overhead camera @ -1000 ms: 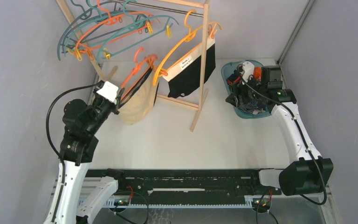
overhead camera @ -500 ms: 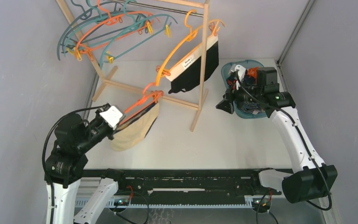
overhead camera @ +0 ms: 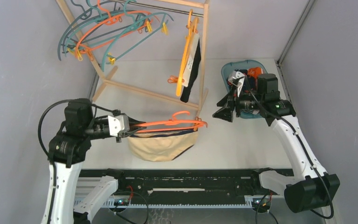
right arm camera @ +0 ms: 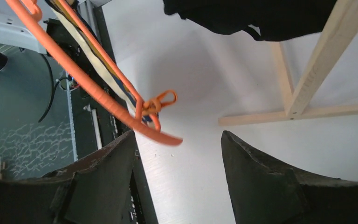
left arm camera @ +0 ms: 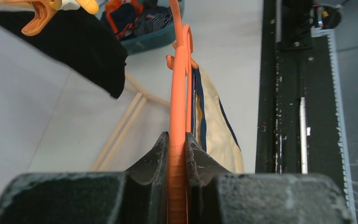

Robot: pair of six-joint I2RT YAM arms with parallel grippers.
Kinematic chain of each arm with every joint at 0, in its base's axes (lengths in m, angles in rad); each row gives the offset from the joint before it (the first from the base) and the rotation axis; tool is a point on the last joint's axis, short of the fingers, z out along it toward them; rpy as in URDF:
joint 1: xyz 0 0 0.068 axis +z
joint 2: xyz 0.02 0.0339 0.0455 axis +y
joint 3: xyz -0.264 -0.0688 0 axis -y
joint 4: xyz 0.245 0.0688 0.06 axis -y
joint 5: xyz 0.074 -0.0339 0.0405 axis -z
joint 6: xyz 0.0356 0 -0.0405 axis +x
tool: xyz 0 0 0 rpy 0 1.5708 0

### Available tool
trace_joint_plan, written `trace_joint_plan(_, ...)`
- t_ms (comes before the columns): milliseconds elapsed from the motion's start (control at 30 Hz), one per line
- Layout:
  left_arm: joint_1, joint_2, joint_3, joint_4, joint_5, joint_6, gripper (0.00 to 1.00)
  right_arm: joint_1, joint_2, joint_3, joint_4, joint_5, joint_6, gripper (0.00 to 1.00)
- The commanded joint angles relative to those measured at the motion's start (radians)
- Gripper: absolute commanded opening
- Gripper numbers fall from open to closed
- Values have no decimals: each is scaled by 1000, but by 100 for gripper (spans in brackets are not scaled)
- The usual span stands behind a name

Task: Remove the underwear clipped to the hanger
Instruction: Remove the underwear from the hanger.

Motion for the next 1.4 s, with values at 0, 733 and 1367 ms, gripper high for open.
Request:
trace_joint_plan(0, -1, 70, 50, 32, 255, 136, 0, 1, -57, -15, 110, -73, 105, 68)
trace_joint_plan(733, -3, 186, 19, 79, 457, 262, 0, -82, -56, -146, -25, -381, 102, 76)
trace_joint_plan(1367, -29, 184, 2, 112, 416, 265, 0, -49, 20, -146, -110, -446, 3, 43)
